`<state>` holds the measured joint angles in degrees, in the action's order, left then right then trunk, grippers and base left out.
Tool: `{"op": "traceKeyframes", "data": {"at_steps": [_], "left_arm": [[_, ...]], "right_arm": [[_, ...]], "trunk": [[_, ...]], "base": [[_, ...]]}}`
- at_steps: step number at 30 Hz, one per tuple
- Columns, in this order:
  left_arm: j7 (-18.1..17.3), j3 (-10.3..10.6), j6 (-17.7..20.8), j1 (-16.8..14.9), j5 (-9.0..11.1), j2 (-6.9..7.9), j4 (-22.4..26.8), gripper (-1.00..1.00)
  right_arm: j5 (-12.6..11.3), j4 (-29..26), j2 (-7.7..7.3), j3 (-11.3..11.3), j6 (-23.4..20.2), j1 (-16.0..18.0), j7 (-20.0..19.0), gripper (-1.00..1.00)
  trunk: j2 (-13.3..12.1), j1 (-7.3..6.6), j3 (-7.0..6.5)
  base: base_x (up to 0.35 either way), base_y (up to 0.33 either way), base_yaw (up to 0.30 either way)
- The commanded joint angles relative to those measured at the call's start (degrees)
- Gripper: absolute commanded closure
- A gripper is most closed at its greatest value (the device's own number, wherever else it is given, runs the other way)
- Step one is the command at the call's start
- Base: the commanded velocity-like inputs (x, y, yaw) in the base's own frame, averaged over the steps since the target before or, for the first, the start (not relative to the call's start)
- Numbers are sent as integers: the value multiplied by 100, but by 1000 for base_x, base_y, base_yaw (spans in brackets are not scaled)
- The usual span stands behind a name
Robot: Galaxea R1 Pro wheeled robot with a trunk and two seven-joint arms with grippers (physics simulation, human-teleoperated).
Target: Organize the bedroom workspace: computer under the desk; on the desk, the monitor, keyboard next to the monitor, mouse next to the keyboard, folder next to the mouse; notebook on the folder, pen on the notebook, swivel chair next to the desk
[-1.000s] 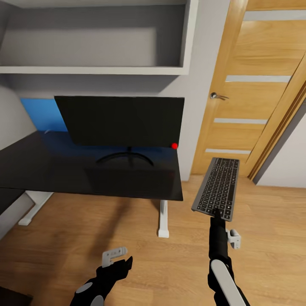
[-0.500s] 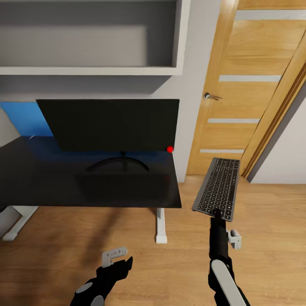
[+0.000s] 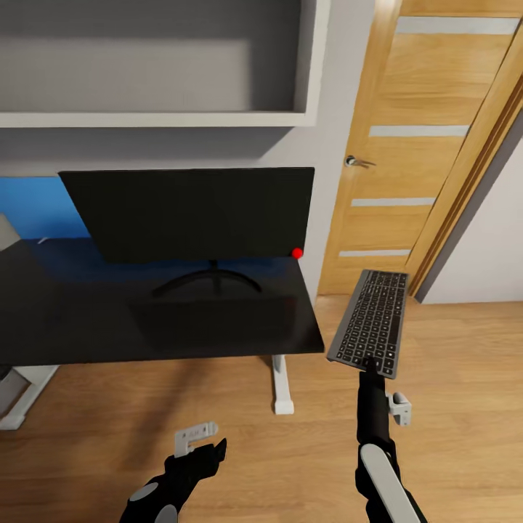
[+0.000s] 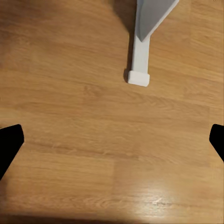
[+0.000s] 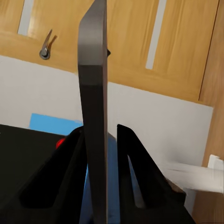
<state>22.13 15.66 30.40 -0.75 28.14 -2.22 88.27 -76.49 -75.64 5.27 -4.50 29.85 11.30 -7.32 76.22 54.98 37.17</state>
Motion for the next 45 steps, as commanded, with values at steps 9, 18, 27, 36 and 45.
{"op": "traceKeyframes", "data": {"at_steps": [9,18,27,36,45], "left_arm": [[55,8,24,-4,66,2,6,-100],[55,8,27,-4,69,-5,-3,-100],[52,15,27,-4,64,-7,-68,-100],[51,16,26,-4,60,-7,-73,-100],[55,161,18,-4,61,-7,-73,-100]], "right_arm": [[-59,-3,-8,1,13,3,-59,100],[-397,14,21,-45,-5,3,-59,100],[-451,28,43,-301,-5,3,-66,100],[-446,101,44,-384,19,3,-68,100],[-446,267,88,-581,3,3,-68,100]], "trunk": [[3,0,5],[3,0,5],[3,0,5],[3,0,5],[3,0,5]], "base": [[84,270,-1],[4,149,0],[0,102,0],[0,228,0],[0,105,0]]}}
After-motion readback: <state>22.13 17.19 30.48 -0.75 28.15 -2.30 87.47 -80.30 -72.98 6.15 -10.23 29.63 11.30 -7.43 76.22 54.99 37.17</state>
